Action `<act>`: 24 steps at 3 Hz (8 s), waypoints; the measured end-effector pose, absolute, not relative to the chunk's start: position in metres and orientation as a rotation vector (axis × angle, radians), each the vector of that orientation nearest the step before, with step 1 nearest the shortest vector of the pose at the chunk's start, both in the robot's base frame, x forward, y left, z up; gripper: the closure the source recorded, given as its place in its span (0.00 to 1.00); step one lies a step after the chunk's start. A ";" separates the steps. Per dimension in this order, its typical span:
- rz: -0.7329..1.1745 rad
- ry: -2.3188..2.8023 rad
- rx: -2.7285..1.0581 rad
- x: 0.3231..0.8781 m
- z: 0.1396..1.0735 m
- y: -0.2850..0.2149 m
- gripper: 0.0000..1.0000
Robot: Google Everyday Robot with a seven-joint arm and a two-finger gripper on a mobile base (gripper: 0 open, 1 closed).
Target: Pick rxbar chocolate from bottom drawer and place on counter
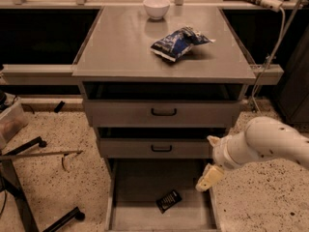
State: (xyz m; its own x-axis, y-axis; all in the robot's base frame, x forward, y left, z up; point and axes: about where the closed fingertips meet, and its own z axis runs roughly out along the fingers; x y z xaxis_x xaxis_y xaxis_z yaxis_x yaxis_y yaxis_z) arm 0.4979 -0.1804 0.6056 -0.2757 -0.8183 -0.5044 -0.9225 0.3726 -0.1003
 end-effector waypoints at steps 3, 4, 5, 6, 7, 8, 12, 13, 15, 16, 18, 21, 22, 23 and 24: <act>0.328 2.208 -1.541 0.488 0.536 -0.174 0.00; 0.272 2.140 -1.630 0.505 0.502 -0.173 0.00; 0.287 2.114 -1.701 0.527 0.435 -0.167 0.00; 0.376 2.136 -1.697 0.539 0.371 -0.170 0.00; 0.485 2.165 -1.670 0.546 0.315 -0.177 0.00; 0.485 2.165 -1.670 0.546 0.315 -0.177 0.00; 0.729 2.148 -1.734 0.526 0.180 -0.109 0.00; 0.736 2.126 -1.725 0.524 0.169 -0.105 0.00; 0.700 2.015 -1.707 0.544 0.125 -0.063 0.00; 0.656 2.032 -1.714 0.554 0.114 -0.065 0.00; 0.650 2.059 -1.687 0.558 0.102 -0.067 0.00; 0.526 2.141 -1.588 0.572 0.090 -0.080 0.00; 0.526 2.141 -1.588 0.572 0.090 -0.080 0.19; 0.526 2.141 -1.588 0.572 0.090 -0.080 0.42; 0.526 2.141 -1.588 0.572 0.090 -0.080 0.65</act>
Offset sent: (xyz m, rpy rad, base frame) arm -0.0092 0.0009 -0.0562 0.0012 0.0795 -0.0150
